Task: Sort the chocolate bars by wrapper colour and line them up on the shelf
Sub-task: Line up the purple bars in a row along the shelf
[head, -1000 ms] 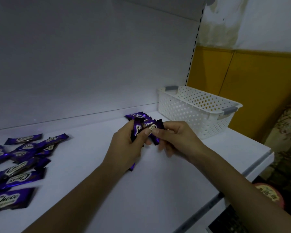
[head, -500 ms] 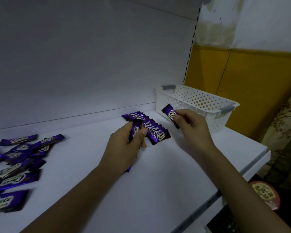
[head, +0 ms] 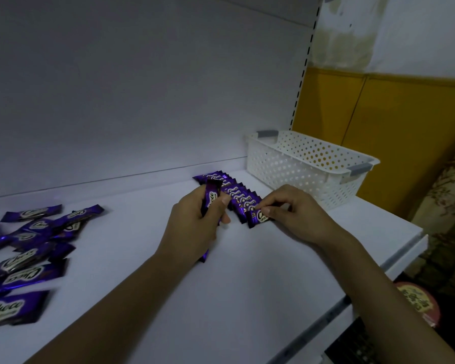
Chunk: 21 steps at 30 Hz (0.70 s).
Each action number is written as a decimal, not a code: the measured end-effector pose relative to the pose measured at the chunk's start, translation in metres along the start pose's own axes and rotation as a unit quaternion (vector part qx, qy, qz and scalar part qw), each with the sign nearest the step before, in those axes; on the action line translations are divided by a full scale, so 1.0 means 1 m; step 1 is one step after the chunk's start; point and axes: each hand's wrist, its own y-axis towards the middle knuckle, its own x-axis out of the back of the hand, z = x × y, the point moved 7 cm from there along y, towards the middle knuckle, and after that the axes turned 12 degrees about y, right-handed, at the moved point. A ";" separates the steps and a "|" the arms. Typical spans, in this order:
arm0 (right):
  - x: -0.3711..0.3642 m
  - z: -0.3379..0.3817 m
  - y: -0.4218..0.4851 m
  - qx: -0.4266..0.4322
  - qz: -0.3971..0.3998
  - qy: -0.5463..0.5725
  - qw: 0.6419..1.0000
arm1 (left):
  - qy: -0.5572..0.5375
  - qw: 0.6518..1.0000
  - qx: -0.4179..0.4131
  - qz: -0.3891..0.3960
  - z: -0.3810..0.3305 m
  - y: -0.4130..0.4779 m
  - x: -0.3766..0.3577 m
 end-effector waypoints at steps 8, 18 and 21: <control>-0.004 0.004 0.003 0.013 -0.020 -0.005 1.000 | 0.002 1.000 0.001 -0.008 0.003 0.000 0.000; 0.005 0.008 0.001 0.047 -0.110 0.073 0.990 | -0.021 1.000 0.017 -0.001 0.002 0.001 0.002; 0.008 0.021 -0.004 0.070 -0.108 0.225 0.966 | 0.034 0.998 -0.013 0.059 -0.001 -0.002 -0.007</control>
